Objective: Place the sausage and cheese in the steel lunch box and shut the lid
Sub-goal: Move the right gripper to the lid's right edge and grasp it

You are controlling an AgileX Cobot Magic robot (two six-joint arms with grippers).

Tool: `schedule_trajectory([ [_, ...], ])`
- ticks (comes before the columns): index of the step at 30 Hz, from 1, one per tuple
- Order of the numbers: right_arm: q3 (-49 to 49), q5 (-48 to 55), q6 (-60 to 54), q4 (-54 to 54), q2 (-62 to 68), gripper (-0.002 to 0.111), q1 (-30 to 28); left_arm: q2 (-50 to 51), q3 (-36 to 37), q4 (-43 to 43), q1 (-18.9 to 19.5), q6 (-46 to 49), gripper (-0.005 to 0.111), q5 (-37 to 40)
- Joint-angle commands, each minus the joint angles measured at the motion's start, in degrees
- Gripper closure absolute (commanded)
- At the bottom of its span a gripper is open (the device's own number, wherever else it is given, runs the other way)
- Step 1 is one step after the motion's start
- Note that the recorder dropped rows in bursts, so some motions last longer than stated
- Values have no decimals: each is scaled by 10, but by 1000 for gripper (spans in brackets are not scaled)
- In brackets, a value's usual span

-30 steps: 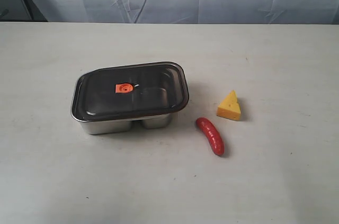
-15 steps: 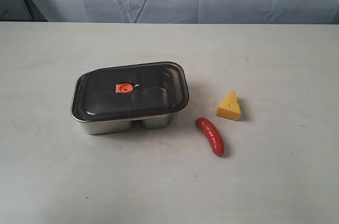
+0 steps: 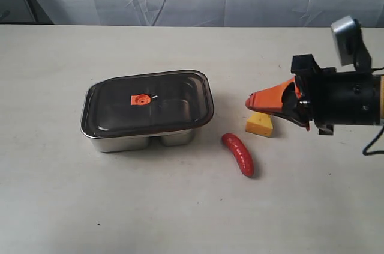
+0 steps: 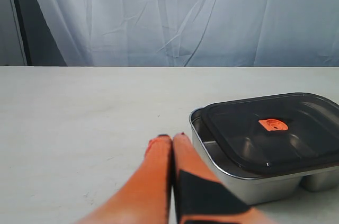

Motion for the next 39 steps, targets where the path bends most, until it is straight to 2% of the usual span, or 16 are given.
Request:
schedule_trajectory([
  [1,-63,-21,-16,-5,115,109,-2,-4,3,2,1,0,107,-9],
  [9,-138,-39,-17,-4,218,107,23,-4,3,2,1,0,107,-9],
  [12,-161,-25,-17,-4,239,92,48,-4,3,2,1,0,107,-9],
  [16,-188,5,-17,-14,256,59,67,-4,3,2,1,0,107,-9],
  [18,-195,13,-14,-23,256,51,67,-4,3,2,1,0,107,-9],
  [23,-202,89,0,-26,262,62,67,-4,3,2,1,0,107,-9],
  [26,-202,88,0,-6,281,70,67,-4,3,2,1,0,107,-9],
  [33,-202,29,-8,36,322,70,67,-4,3,2,1,0,107,-9],
  [39,-202,24,-27,55,334,70,70,-4,3,2,1,0,107,-9],
])
